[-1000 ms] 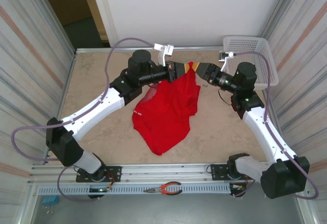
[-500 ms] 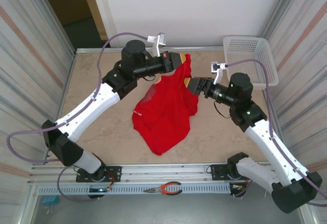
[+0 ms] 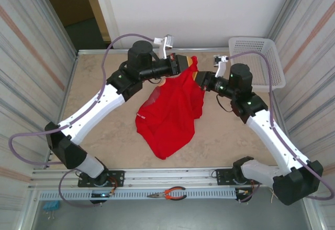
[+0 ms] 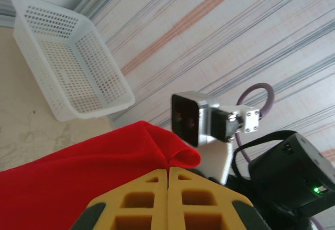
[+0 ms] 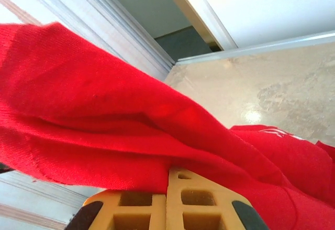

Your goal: Fold the inside-out t-shirt

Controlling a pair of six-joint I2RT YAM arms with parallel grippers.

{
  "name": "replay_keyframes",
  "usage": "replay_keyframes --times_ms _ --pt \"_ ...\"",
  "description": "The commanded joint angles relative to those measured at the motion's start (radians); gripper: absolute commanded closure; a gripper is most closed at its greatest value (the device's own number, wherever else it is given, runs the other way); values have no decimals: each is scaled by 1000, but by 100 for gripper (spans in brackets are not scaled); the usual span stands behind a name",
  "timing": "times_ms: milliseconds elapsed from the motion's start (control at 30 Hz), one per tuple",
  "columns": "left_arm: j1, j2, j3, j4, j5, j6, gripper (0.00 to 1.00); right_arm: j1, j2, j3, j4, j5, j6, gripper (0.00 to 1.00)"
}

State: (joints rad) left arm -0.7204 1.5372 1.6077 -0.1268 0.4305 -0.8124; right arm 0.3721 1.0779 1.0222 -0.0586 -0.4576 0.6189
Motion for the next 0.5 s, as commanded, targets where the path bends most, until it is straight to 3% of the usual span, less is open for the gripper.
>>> replay_keyframes --times_ms 0,33,67,133,467 --pt "52 -13 -24 -25 -42 47 82 -65 -62 -51 144 -156 61 100" --pt "72 -23 -59 -8 -42 44 67 -91 -73 -70 192 -205 88 100" --pt "89 -34 -93 11 -38 43 58 -109 -79 -82 226 -245 111 100" --pt "116 -61 -167 45 -37 41 47 -136 -84 -91 276 -311 141 100" --pt "80 -107 -325 190 -42 140 40 -140 -61 -85 303 -382 160 100"
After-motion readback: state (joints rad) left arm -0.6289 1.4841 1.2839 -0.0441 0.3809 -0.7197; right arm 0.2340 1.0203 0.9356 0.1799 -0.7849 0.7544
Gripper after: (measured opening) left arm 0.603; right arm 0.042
